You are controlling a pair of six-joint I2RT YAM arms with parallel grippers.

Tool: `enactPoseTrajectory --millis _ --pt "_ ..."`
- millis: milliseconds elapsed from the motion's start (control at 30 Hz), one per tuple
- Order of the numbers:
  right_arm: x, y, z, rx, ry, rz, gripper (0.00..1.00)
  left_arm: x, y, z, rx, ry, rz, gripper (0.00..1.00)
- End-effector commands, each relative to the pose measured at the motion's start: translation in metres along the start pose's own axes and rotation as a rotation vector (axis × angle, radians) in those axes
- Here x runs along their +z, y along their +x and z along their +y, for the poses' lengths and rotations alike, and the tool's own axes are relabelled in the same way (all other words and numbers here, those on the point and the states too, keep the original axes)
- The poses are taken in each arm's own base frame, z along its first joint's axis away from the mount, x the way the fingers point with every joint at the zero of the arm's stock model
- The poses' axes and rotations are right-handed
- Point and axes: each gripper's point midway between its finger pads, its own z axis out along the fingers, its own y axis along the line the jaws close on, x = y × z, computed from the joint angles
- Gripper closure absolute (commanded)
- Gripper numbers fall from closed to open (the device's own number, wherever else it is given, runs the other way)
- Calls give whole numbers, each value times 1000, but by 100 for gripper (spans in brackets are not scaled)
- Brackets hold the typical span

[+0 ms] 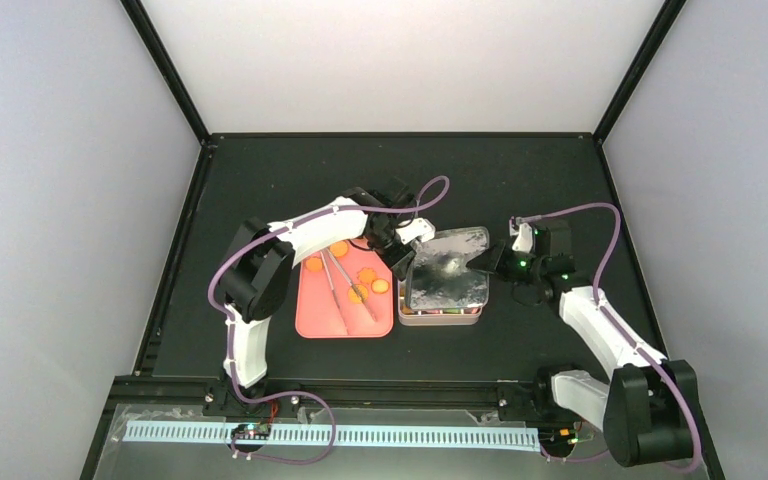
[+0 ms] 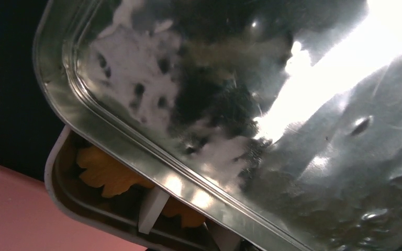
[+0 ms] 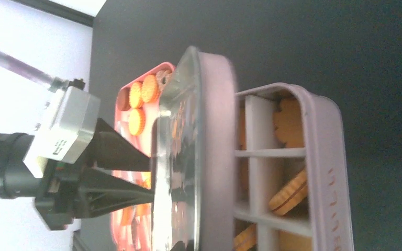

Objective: Pack the cookies
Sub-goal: Pick up the box lid from the packing box, then place the box lid on the packing box.

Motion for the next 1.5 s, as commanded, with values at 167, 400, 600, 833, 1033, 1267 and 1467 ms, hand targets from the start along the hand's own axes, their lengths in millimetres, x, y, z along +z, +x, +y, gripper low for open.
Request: enactPoseTrajectory --millis 167,400,600,833,1033,1267,1467 --pt "-23 -17 46 -81 -75 -23 99 -24 -10 -7 34 -12 -15 63" --pt "-60 -42 89 -204 -76 -99 99 -89 -3 5 8 -31 -78 39" --pt "-96 -69 90 -424 209 -223 99 -149 8 35 -88 -54 -187 18" --pt "-97 -75 93 -753 730 -278 99 -200 28 75 -205 -91 -301 12" --pt "-104 -67 126 -1109 1153 -451 99 -228 45 90 -241 -133 -359 11" --pt "-45 -23 140 -1441 1346 -407 99 -230 58 93 -279 -121 -370 12" --pt "14 28 129 -1599 1341 -280 99 -229 63 89 -279 -121 -378 13"
